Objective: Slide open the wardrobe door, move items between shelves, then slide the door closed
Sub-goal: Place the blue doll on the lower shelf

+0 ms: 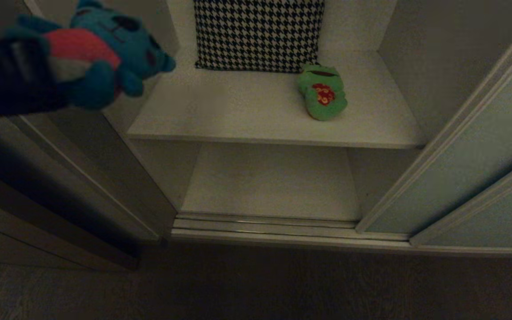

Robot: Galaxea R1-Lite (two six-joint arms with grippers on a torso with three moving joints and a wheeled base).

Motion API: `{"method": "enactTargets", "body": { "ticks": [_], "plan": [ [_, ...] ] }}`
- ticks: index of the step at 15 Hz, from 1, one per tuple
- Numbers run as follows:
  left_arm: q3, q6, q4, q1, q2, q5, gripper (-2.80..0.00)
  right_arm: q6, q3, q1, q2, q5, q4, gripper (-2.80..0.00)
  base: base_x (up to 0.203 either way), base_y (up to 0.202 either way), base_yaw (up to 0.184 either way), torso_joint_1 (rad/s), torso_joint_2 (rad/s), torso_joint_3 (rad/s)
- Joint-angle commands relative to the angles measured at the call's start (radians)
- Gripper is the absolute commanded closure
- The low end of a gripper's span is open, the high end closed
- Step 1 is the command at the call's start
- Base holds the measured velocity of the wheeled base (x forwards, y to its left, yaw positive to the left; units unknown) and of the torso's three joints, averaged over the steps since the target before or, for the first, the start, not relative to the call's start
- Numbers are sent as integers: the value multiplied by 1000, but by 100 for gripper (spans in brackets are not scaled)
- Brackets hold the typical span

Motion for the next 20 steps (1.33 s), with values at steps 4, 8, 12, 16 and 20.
{"method": "enactTargets", "body": {
  "ticks": [4, 8, 12, 16, 20],
  "plan": [
    [445, 35, 182, 62, -609, -23, 0, 0, 0, 1, 1, 0, -1, 0, 0, 0, 0, 0, 0, 0],
    [803, 103, 220, 196, -891, -97, 0, 0, 0, 0, 0, 0, -1, 0, 0, 0, 0, 0, 0, 0],
    [1038, 184, 221, 234, -1142, -151, 0, 0, 0, 0, 1, 0, -1, 0, 0, 0, 0, 0, 0, 0],
    [1155, 186, 106, 240, -1183, -97, 0, 0, 0, 0, 1, 0, -1, 0, 0, 0, 0, 0, 0, 0],
    [1188, 172, 29, 240, -1184, -88, 0, 0, 0, 0, 1, 0, -1, 0, 0, 0, 0, 0, 0, 0]
  ]
}}
